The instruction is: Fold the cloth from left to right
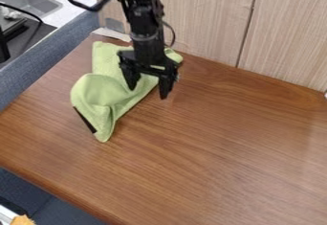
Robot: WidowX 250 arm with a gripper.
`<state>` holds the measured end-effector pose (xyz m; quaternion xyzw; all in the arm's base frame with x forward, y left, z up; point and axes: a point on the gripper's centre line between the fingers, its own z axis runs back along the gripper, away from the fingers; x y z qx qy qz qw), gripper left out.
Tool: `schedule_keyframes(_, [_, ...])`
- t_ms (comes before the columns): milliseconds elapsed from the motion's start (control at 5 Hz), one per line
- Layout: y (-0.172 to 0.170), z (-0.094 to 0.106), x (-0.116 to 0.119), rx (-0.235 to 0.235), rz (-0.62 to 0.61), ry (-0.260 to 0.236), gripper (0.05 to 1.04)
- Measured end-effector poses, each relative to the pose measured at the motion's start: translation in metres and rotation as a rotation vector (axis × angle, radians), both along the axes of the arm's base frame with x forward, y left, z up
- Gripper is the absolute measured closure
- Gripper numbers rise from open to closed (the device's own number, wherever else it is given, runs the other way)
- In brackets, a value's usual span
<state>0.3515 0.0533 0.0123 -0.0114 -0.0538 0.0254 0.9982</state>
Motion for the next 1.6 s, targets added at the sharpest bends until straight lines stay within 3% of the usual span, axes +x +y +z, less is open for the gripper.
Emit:
schedule_keyframes(400, [0.005, 0.058, -0.005, 0.036, 0.014, -0.101, 0.081])
schedule_keyframes(800, [0.005, 0.092, -0.016, 0.082, 0.025, -0.16, 0.083])
schedule_keyframes(1600, [0.003, 0.099, -0.022, 0.084, 0.01, -0.169, 0.083])
